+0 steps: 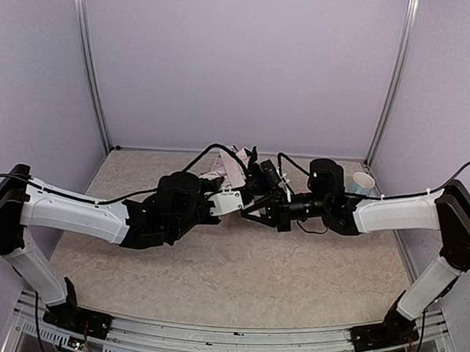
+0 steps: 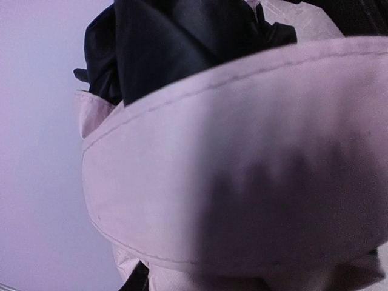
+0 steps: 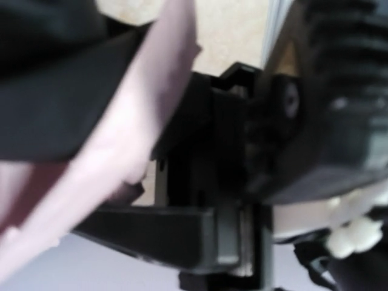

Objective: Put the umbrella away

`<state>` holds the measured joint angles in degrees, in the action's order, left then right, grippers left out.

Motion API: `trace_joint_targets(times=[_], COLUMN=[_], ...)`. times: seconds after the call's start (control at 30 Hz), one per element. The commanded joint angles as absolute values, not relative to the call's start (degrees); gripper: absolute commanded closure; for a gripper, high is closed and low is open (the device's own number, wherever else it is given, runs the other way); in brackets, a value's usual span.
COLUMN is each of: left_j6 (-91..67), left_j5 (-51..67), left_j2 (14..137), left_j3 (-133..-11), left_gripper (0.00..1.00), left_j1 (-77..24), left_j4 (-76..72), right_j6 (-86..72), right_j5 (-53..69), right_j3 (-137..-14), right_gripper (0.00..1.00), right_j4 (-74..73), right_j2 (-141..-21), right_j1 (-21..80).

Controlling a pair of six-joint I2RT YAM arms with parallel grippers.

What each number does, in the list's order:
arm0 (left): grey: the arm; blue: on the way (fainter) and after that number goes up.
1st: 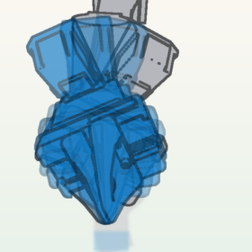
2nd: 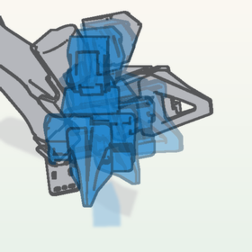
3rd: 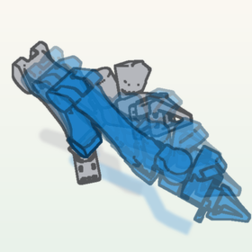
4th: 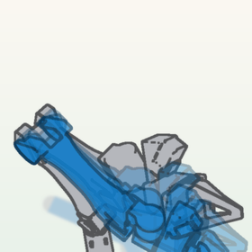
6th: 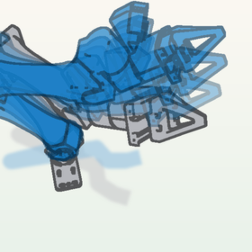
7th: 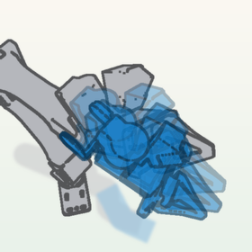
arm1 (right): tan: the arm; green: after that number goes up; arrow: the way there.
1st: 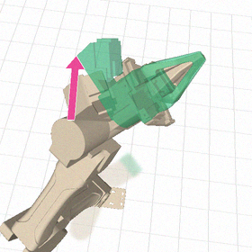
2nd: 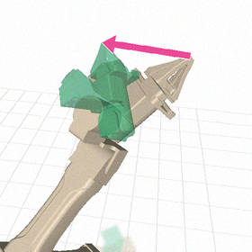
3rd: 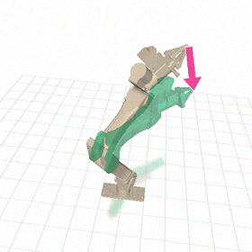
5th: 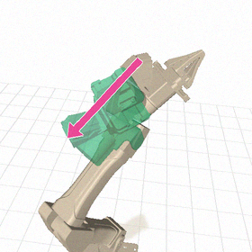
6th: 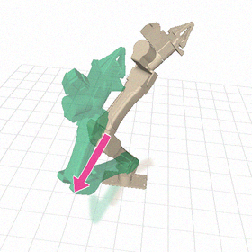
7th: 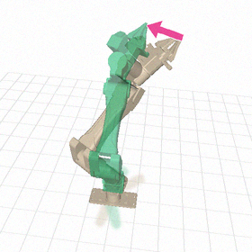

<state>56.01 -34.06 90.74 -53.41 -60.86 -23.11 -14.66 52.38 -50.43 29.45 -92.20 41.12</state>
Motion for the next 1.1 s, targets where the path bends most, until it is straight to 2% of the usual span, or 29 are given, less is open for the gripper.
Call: trace_joint_targets(times=[0.0, 0.2, 0.33, 0.67, 0.83, 1.07], left_j6=[54.3, 35.7, 30.3, 18.7, 12.7, 8.4], left_j5=[-34.8, -27.3, -23.2, -12.9, -4.8, 11.6], left_j2=[90.9, 96.5, 101.0, 108.6, 105.5, 94.7], left_j3=[-56.0, -61.5, -64.7, -79.8, -85.2, -86.5], left_gripper=[1.0, 1.0, 1.0, 1.0, 1.0, 1.0], left_j1=[-60.8, -50.5, -44.9, -34.7, -32.3, -36.6], left_j4=[-25.6, -15.6, -15.9, -13.8, -11.5, -8.4], right_j6=[-14.0, -10.3, -5.4, -6.0, -5.5, -3.0], right_j5=[52.7, 53.4, 51.9, 46.6, 43.1, 37.9], right_j3=[-51.7, -52.6, -52.3, -43.6, -35.8, -32.3], right_gripper=[1.0, 1.0, 1.0, 1.0, 1.0, 1.0], right_j4=[28.8, 25.1, 18.2, 14.5, 15.9, 23.6], right_j2=[-92.1, -89.1, -85.9, -80.0, -80.0, -86.4], right_j1=[41.4, 43.5, 46.8, 49.3, 49.2, 44.4])
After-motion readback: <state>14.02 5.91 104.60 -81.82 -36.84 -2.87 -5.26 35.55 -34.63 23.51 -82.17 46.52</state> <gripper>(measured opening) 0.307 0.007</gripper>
